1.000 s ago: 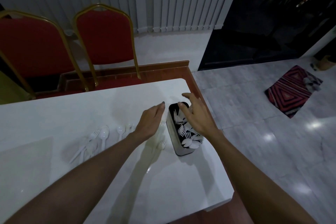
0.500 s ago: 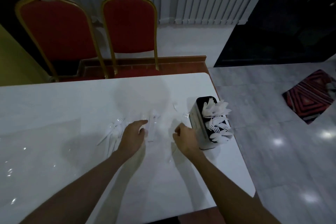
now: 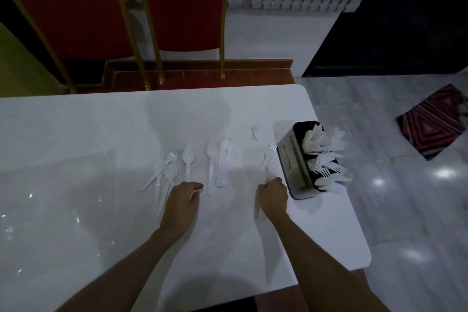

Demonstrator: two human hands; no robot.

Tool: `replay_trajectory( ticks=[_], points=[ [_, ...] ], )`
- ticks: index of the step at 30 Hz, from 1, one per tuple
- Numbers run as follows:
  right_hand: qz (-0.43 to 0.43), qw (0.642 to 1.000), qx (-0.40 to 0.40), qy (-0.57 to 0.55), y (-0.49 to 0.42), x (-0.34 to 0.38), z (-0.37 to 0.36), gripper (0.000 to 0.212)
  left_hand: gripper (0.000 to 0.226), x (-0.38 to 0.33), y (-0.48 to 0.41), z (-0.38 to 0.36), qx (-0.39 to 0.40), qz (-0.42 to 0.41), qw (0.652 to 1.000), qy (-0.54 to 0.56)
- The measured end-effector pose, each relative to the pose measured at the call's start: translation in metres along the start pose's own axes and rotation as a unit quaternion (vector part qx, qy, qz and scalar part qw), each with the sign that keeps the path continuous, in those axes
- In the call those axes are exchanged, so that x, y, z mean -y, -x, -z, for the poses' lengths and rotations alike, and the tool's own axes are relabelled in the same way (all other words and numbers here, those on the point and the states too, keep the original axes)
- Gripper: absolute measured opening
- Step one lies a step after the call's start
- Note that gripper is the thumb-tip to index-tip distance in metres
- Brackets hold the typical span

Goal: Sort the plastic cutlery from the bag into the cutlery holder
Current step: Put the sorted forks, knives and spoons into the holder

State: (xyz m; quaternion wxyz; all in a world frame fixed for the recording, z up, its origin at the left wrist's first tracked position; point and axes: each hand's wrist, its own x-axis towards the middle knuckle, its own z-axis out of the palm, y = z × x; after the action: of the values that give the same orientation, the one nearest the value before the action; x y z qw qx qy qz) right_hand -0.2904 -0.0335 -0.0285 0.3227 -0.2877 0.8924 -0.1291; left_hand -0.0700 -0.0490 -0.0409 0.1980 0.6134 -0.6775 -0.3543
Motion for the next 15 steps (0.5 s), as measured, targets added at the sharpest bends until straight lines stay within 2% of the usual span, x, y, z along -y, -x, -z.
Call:
replay_trajectory(
  ticks=[5,8,13,15],
  points=[
    [0.026,0.997,-0.067,-0.033,-0.013,0.019,-0.004,0.025,0.024,-0.004,-0.010,-0.001,-0.009,-0.008,1.000,0.013],
    [0.042,0.990,-0.118,-0.058,-0.022,0.032,-0.004,0.031,0.024,-0.010,-0.018,-0.002,-0.019,-0.022,0.999,0.018],
    [0.060,0.994,-0.076,-0.053,-0.035,0.041,-0.005,0.041,0.021,-0.012,-0.037,-0.010,-0.029,-0.021,0.999,0.012],
    [0.084,0.994,-0.067,-0.022,-0.037,0.039,-0.009,0.051,0.020,-0.015,-0.043,-0.014,-0.026,-0.013,1.000,0.008]
  ],
)
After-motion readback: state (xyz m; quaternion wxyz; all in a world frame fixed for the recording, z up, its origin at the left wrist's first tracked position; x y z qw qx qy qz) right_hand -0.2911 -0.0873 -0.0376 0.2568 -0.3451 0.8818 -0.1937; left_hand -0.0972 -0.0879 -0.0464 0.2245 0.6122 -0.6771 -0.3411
